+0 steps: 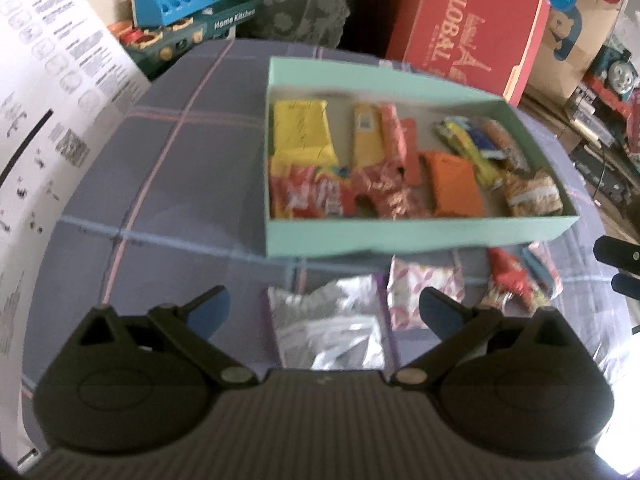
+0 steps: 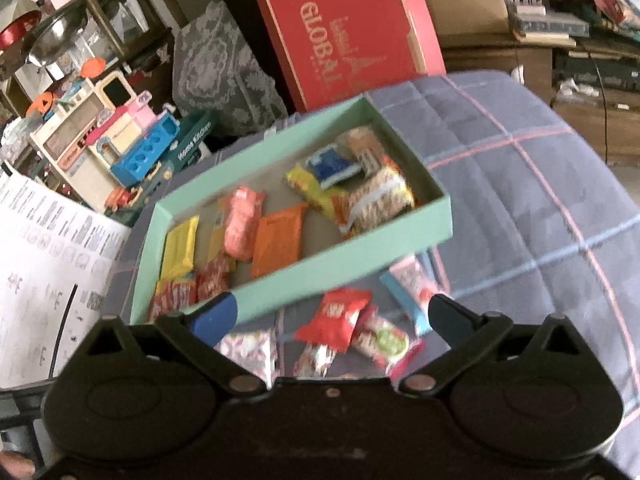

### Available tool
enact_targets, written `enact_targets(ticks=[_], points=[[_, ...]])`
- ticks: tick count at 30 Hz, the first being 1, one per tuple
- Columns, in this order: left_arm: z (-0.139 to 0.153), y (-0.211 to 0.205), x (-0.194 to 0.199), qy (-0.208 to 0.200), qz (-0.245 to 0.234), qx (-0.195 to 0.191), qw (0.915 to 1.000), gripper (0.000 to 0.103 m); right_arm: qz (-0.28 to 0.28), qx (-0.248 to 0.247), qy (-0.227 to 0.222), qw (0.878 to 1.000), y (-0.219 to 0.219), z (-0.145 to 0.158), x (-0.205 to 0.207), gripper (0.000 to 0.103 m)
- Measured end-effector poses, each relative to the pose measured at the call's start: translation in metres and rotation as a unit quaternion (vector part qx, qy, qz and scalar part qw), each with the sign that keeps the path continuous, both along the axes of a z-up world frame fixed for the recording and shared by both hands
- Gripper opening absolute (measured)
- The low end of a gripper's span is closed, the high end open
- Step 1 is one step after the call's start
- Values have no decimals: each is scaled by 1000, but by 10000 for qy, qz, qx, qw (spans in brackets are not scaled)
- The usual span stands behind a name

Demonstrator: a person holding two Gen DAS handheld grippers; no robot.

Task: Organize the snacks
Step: 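Grasp the silver wrapper with the left tool while the right tool grasps the brown chocolate pack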

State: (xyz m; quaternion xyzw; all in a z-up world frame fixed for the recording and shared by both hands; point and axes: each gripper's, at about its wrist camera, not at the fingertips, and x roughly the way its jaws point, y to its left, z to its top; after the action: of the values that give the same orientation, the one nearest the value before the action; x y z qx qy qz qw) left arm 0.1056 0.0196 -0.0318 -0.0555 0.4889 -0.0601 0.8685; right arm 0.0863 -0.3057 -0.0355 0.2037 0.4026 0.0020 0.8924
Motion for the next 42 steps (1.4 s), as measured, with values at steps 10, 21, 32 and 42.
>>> enact_targets(ticks=[10, 21, 32, 42], points=[[-32, -14, -9, 345, -170, 187, 9991, 103, 260, 145, 572, 9979, 17, -41, -27, 103], [-56, -35, 0, 416, -200, 695, 9965, 103, 445, 90, 802, 9957, 32, -60, -45, 95], [-67, 11, -4, 546, 200, 634, 9963, 103, 923, -509, 832, 9909, 71, -67, -40, 68], [-64, 27, -4, 512, 222, 511, 9971, 103, 1210, -1503, 647, 9791, 109, -72, -25, 46]])
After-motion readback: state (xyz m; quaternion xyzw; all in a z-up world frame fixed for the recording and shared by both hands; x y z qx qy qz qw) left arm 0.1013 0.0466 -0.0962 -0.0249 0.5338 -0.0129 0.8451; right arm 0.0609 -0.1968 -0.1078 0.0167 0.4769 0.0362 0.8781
